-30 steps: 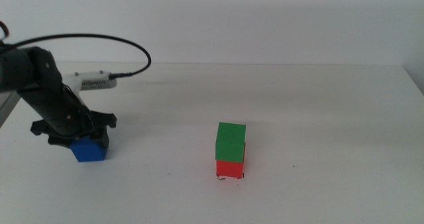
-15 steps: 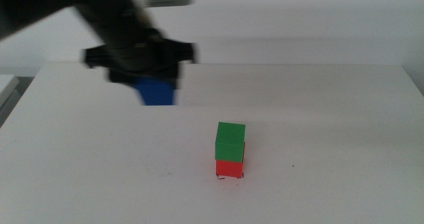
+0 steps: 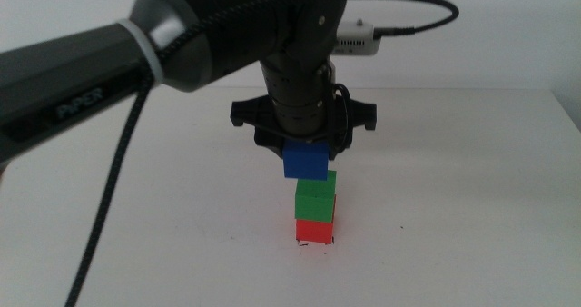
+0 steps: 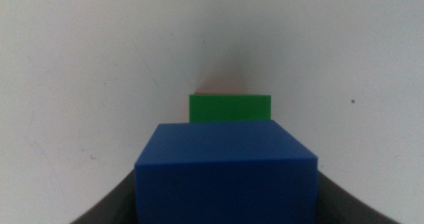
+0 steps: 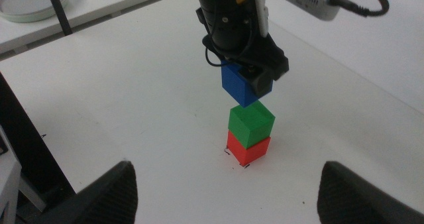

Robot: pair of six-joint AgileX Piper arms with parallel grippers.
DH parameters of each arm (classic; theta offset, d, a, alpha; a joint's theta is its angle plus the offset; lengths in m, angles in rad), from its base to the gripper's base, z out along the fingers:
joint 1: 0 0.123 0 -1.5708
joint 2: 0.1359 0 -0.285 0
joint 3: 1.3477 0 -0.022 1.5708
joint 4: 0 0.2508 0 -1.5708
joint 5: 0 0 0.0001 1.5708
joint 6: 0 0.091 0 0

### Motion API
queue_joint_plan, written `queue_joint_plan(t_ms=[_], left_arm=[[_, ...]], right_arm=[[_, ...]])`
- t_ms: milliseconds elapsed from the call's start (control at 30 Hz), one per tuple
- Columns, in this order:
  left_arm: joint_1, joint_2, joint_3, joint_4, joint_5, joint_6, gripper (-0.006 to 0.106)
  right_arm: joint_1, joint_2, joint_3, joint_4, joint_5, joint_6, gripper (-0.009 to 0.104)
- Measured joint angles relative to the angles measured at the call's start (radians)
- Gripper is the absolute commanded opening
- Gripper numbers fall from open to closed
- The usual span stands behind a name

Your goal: Stack red cubes first, then green, then blue cubes in a specific spot.

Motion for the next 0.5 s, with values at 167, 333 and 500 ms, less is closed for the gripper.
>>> queue_joint_plan(t_ms=[167, 333, 500], left_arm=[[-0.001, 0.02, 0.0, -0.011, 0.002, 0.0, -0.002], [-0.001, 0.028, 0.0, -0.015, -0.013, 0.013, -0.002], [-0.001, 0.05, 0.0, -0.016, -0.029, 0.015, -0.002]], right_arm=[[0.0, 0.0, 0.0, 0.0, 0.0, 0.0, 0.092], [0.0, 0.0, 0.0, 0.0, 0.0, 0.0, 0.092], [0.0, 0.0, 0.0, 0.0, 0.0, 0.0, 0.092]])
